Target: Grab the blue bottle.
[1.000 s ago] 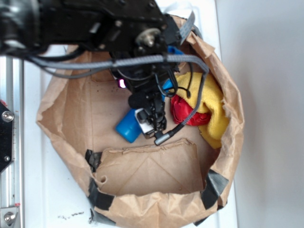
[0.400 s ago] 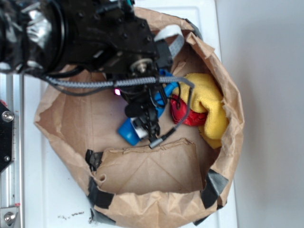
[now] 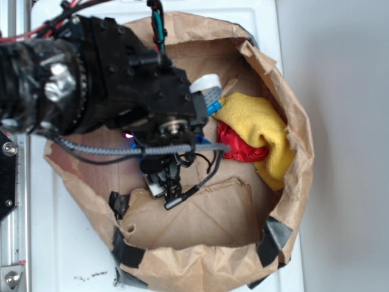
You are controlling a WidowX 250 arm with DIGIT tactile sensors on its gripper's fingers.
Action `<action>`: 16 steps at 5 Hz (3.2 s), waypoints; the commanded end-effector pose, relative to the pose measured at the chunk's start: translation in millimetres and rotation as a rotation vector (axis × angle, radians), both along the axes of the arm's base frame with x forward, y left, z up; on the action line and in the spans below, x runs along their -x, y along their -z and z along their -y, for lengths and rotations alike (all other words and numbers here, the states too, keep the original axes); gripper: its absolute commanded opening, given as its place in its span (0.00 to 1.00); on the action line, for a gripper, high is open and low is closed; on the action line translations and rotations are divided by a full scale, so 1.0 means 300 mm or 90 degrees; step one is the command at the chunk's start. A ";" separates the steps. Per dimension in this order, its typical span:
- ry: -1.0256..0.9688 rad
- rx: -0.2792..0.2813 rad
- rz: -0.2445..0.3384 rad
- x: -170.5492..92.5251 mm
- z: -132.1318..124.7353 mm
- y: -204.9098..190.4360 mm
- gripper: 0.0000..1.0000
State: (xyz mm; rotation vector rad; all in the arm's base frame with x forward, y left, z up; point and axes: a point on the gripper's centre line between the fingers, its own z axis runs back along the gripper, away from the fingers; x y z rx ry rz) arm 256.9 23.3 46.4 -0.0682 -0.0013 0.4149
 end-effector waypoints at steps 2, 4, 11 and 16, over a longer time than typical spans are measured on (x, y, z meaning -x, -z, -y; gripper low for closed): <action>-0.007 -0.014 0.039 -0.035 0.001 -0.073 0.00; -0.018 -0.019 0.042 -0.057 -0.003 -0.070 0.00; -0.057 -0.007 0.074 -0.134 -0.028 -0.119 1.00; -0.082 -0.087 0.045 -0.121 -0.049 0.006 0.00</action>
